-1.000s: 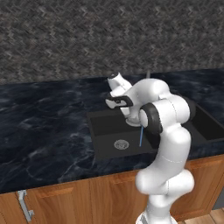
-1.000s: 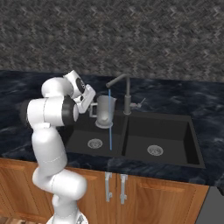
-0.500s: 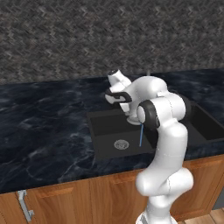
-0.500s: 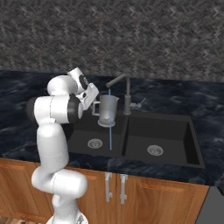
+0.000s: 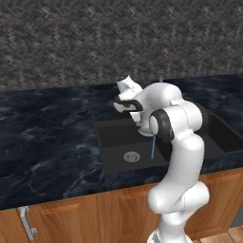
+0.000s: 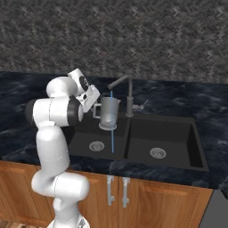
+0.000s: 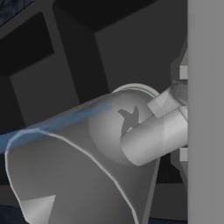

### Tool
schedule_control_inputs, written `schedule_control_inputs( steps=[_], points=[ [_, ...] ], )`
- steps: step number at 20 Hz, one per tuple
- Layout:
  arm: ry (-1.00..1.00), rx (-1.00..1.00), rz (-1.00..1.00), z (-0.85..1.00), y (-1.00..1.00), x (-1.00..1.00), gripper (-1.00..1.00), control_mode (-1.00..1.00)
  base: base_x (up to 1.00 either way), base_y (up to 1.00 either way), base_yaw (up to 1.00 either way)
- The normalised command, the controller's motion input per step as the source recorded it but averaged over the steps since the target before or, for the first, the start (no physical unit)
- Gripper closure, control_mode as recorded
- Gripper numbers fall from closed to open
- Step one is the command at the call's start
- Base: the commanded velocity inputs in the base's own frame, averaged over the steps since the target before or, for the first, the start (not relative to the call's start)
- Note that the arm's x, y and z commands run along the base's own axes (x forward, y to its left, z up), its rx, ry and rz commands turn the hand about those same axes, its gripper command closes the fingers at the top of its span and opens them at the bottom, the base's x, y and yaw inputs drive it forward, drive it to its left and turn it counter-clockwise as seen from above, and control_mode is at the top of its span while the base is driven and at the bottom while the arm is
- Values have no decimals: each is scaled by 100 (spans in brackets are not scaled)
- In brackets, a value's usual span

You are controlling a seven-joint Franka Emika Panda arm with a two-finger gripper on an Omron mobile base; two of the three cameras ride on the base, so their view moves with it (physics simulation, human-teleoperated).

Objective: Turn on the sink faucet and place the jug under the water for a few seconds to fill it up.

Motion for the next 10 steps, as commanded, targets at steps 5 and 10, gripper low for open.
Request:
schedule_control_inputs(
  steps=[5,10],
  points=[
    [0,0,0,0,-6,-32,100,-100,0,0,0],
    [0,0,0,0,0,-7,100,-100,0,0,0]
  ],
)
